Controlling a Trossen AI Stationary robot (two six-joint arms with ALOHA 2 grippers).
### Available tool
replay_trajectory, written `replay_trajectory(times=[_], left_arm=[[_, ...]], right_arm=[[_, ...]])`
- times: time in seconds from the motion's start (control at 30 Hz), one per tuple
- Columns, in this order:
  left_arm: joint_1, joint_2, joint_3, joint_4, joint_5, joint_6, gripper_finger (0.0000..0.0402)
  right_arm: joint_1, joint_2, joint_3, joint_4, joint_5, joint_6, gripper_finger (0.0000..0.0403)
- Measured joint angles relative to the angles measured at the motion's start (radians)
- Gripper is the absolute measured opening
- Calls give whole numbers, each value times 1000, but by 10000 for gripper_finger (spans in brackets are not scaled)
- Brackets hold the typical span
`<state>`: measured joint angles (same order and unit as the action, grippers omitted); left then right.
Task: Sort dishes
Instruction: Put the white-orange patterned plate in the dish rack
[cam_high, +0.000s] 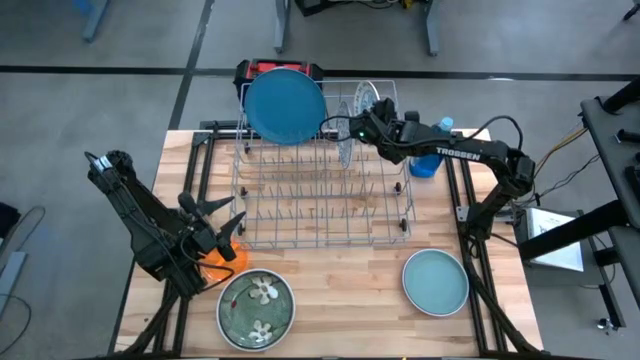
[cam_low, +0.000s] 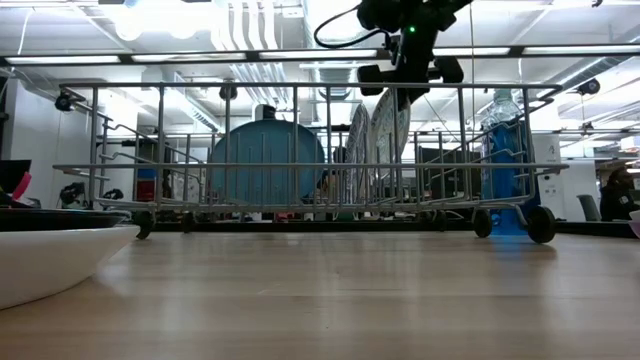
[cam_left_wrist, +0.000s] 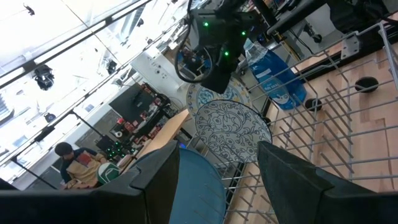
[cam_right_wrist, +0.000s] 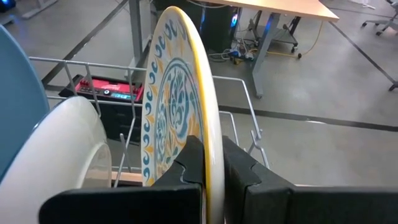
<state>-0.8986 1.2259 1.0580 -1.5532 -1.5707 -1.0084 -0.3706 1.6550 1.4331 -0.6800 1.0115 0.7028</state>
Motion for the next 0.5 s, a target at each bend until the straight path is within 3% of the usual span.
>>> replay_trajectory(times=[0.5], left_arm=[[0, 0, 0, 1, 0, 0, 206]], right_arm=[[0, 0, -20, 3, -11, 24, 8]])
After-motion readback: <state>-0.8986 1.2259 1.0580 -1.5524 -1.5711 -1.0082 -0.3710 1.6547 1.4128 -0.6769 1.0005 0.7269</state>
